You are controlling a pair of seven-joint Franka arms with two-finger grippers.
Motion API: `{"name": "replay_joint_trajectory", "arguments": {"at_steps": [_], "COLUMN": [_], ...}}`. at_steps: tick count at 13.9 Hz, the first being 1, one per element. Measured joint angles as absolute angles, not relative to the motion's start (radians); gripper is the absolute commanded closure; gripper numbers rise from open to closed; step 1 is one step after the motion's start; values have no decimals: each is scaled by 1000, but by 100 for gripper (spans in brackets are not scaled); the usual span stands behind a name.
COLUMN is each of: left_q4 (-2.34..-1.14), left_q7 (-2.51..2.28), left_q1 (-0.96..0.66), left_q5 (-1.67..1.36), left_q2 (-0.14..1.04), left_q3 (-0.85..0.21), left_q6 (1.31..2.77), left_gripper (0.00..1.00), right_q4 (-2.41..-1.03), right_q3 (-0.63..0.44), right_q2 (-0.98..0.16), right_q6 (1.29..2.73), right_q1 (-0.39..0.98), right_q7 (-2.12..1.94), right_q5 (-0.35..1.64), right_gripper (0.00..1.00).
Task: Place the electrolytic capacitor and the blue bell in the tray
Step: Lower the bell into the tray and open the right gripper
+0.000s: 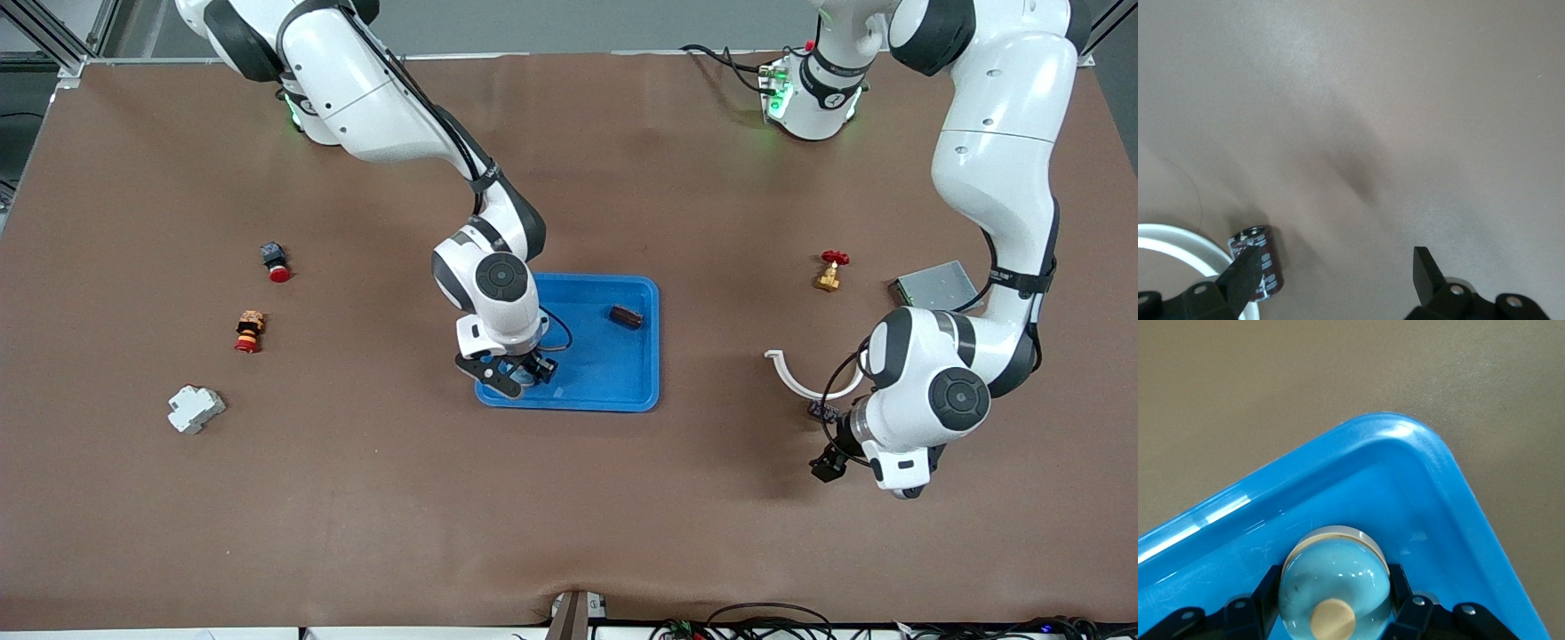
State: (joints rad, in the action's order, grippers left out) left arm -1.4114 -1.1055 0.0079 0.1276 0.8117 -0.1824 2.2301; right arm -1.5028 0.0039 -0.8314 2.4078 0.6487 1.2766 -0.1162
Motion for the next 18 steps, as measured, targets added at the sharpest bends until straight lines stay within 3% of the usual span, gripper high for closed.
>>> {"name": "replay_joint_trajectory", "arguments": {"at_steps": [1, 7, 11, 18], "left_q4": [-1414, -1446, -1451, -1451], "left_q7": [-1108, -1134, -1134, -1134], "left_q1": [6, 3, 6, 3], "left_q5": [128, 128, 128, 142], "left_q2": [812, 816, 816, 825], "left_q3": [-182, -182, -180, -180], "left_q6": [2220, 2149, 2128, 2155], "left_gripper": [0, 0, 0, 0], "right_q4": [-1503, -1502, -1471, -1432], "right_q3": [4, 6, 16, 33], "right_q2": [-831, -840, -835, -683], "right_q6": [2408, 2405, 2324, 2131], "right_q1": [649, 652, 656, 628], "right_q7": [1278, 1279, 1279, 1208], "right_q5": [-116, -116, -116, -83], "right_gripper": [0, 0, 0, 0]}}
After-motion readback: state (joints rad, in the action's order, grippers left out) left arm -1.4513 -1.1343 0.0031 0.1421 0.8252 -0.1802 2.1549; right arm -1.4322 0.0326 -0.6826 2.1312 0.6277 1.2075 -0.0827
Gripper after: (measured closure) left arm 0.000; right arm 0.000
